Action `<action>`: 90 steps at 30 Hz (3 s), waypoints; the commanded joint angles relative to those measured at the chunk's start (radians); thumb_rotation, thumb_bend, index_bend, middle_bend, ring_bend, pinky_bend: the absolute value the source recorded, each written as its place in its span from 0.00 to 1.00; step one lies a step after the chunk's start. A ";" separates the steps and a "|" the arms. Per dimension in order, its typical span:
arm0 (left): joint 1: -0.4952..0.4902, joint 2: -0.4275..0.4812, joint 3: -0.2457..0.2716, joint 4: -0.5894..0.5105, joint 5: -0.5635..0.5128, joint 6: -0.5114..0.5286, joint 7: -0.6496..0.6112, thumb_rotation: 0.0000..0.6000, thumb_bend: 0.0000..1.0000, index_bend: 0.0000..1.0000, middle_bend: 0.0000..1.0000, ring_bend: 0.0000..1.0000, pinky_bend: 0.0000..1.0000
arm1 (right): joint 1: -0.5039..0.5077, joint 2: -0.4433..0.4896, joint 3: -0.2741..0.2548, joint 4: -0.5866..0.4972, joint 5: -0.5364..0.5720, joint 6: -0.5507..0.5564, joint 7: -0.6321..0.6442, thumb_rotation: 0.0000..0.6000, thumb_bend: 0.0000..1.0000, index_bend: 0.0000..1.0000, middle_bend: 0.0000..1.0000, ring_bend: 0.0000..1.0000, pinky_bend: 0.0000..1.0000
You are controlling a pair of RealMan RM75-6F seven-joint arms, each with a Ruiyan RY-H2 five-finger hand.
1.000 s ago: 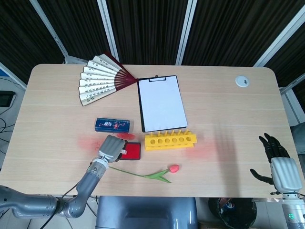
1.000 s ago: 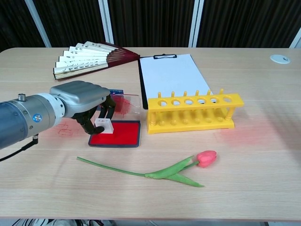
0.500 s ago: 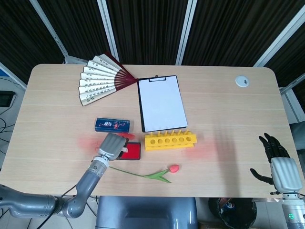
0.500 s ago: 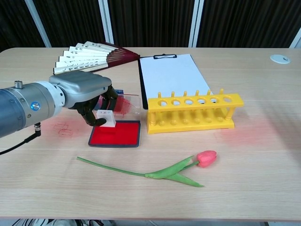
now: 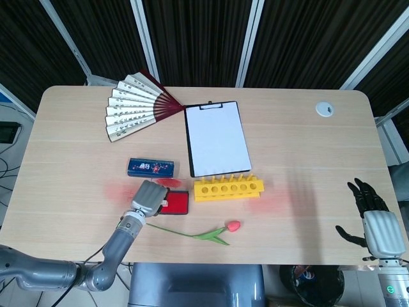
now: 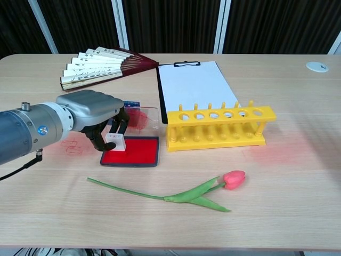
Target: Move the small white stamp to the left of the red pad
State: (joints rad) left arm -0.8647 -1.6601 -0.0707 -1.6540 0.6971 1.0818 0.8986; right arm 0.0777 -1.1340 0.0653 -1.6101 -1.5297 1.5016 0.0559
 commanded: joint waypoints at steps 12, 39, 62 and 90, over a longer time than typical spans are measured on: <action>0.003 0.045 -0.018 -0.070 0.043 0.045 -0.019 1.00 0.41 0.65 0.64 0.56 0.65 | -0.001 0.000 -0.001 -0.001 -0.005 0.005 -0.001 1.00 0.25 0.05 0.00 0.00 0.19; 0.111 0.227 0.089 -0.041 0.190 0.012 -0.190 1.00 0.41 0.63 0.62 0.54 0.64 | -0.002 -0.005 -0.002 0.000 -0.004 0.004 -0.013 1.00 0.25 0.06 0.00 0.00 0.19; 0.127 0.177 0.100 0.043 0.182 -0.042 -0.202 1.00 0.40 0.59 0.58 0.51 0.60 | -0.002 -0.004 -0.002 0.000 -0.003 0.004 -0.013 1.00 0.25 0.06 0.00 0.00 0.19; 0.133 0.174 0.088 0.042 0.157 -0.043 -0.168 1.00 0.38 0.50 0.50 0.46 0.57 | -0.003 -0.004 -0.003 0.002 -0.006 0.004 -0.016 1.00 0.25 0.07 0.00 0.00 0.19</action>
State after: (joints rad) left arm -0.7321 -1.4863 0.0177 -1.6114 0.8551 1.0386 0.7300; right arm 0.0752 -1.1385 0.0622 -1.6085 -1.5353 1.5059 0.0404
